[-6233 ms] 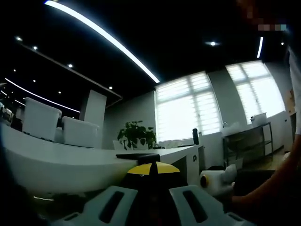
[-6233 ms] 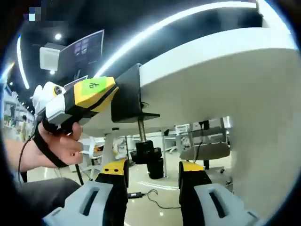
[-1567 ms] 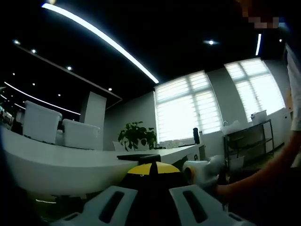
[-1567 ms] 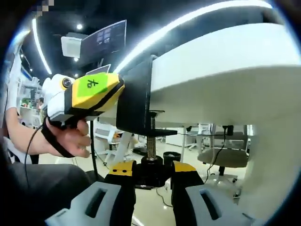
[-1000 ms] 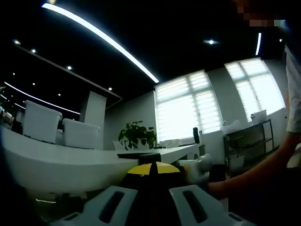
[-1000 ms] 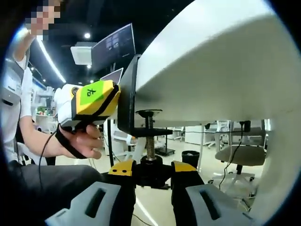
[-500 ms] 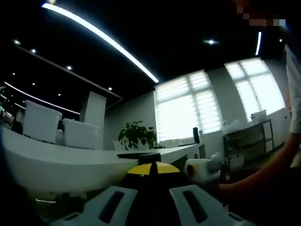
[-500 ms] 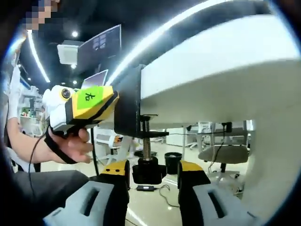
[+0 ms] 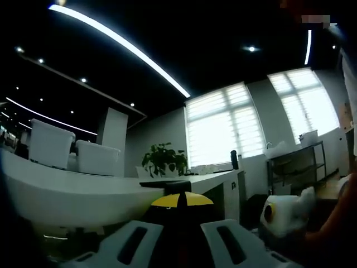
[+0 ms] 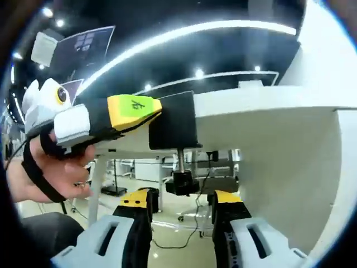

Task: Clamp the fixed fixture on the desktop, loosen the retaining clip, secure it to the edge of the desk, and tighten the retaining clip.

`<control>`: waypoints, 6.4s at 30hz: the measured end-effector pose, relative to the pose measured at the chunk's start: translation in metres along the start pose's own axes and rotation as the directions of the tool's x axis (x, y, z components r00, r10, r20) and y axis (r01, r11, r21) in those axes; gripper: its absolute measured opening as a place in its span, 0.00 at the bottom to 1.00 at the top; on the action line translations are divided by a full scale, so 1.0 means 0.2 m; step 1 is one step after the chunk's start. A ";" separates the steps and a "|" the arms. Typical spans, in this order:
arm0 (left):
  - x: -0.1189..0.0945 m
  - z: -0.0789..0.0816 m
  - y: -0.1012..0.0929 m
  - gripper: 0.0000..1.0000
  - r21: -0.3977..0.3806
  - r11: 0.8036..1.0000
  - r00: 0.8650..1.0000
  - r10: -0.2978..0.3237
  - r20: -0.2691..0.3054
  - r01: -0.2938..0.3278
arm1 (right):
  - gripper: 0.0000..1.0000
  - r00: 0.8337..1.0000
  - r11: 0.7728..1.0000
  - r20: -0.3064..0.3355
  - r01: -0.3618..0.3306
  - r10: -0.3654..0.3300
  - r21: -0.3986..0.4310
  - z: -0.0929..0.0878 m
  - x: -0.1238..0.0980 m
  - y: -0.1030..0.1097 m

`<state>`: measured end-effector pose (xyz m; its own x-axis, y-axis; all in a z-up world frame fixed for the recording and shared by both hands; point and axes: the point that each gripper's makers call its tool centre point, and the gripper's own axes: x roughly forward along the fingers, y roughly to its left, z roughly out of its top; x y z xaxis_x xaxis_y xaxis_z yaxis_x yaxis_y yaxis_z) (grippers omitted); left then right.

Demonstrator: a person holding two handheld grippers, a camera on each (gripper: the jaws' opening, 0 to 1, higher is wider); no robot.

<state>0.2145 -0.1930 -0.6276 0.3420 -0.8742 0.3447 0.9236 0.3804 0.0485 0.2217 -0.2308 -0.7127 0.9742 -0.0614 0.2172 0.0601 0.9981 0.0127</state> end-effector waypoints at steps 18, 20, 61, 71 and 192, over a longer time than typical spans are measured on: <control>0.01 0.00 -0.01 0.03 0.009 1.000 1.000 -0.010 -0.008 0.010 | 0.38 0.996 0.994 -0.021 0.087 -0.088 -0.059 0.02 0.04 -0.03; 0.01 0.00 -0.02 0.03 0.010 1.000 1.000 -0.010 -0.009 0.010 | 0.38 0.996 0.994 -0.021 0.086 -0.087 -0.067 0.02 0.05 -0.03; 0.01 -0.03 -0.04 0.03 0.000 1.000 0.999 -0.020 -0.025 0.020 | 0.28 0.889 0.892 -0.096 -0.452 0.448 -0.016 -0.08 0.29 0.07; 0.01 -0.03 -0.03 0.03 -0.022 0.999 0.999 -0.025 -0.020 0.024 | 0.28 0.717 0.727 -0.165 -0.687 0.677 -0.004 -0.12 0.30 0.13; 0.01 0.02 -0.03 0.03 -0.030 0.999 0.999 -0.038 0.013 0.038 | 0.43 0.987 0.997 -0.150 -0.065 0.058 -0.042 -0.19 -0.01 0.00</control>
<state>0.2082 -0.1962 -0.6239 0.3044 -0.8839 0.3549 0.9407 0.3375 0.0337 0.2282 -0.2297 -0.7511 0.9977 -0.0033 0.0683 0.0062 0.9991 -0.0426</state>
